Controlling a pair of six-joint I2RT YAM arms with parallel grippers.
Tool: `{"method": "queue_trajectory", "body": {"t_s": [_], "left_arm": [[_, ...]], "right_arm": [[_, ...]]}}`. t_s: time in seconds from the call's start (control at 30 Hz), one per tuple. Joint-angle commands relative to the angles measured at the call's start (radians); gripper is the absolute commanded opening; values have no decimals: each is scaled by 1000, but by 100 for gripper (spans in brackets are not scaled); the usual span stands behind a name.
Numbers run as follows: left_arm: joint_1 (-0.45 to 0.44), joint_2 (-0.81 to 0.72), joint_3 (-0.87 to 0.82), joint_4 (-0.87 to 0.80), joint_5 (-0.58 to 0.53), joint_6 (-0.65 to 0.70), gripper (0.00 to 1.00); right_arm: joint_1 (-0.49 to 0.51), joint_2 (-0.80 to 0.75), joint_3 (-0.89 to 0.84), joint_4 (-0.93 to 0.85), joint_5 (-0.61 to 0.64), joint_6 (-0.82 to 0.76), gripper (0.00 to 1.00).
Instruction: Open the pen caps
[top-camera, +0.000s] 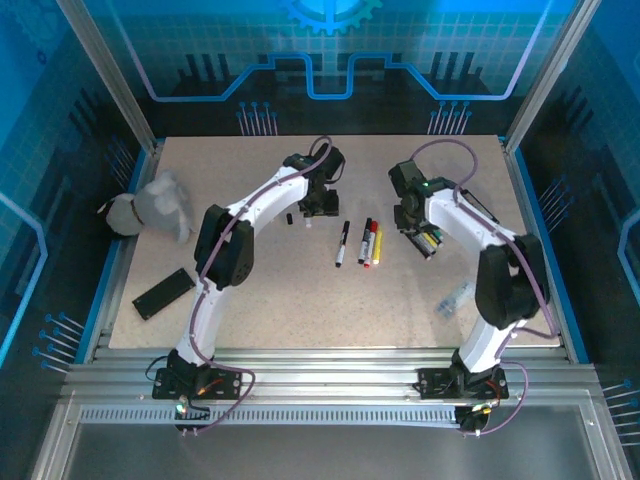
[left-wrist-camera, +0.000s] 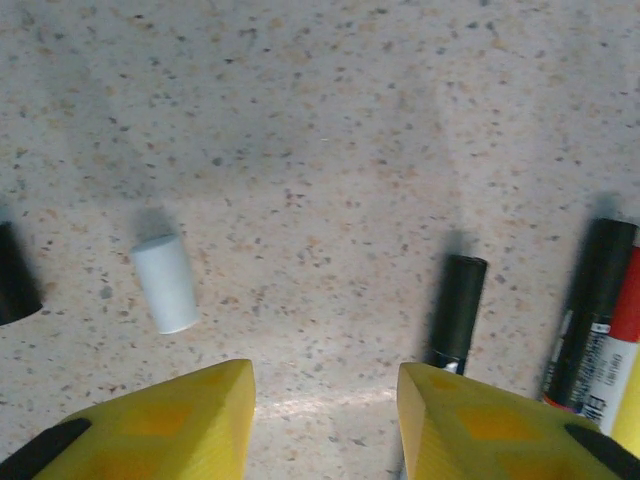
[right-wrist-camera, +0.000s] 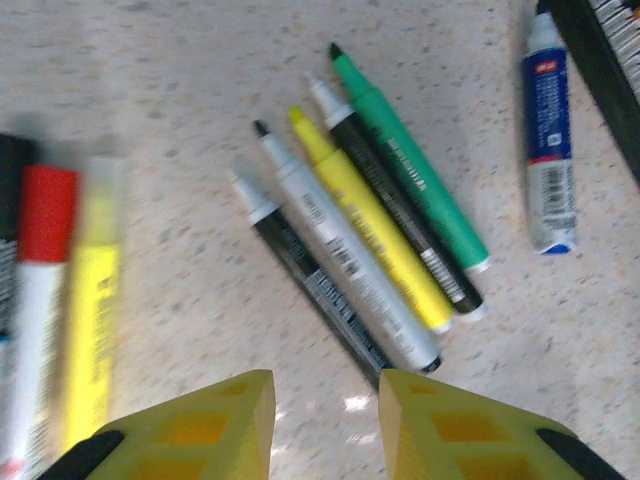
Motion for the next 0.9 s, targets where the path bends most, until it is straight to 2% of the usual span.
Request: {"method": "queue_trajectory", "body": {"t_s": [0.0, 0.27, 0.5, 0.87], "left_arm": [[-25, 4, 34, -28, 4, 19, 44], [-76, 47, 33, -11, 14, 20, 45], [-100, 122, 93, -22, 7, 16, 46], [-101, 224, 192, -52, -34, 19, 44]], "right_arm": [[28, -78, -91, 52, -117, 66, 35], [50, -157, -213, 160, -263, 122, 39], [64, -148, -217, 172, -272, 125, 42], [66, -151, -220, 177, -276, 125, 42]]}}
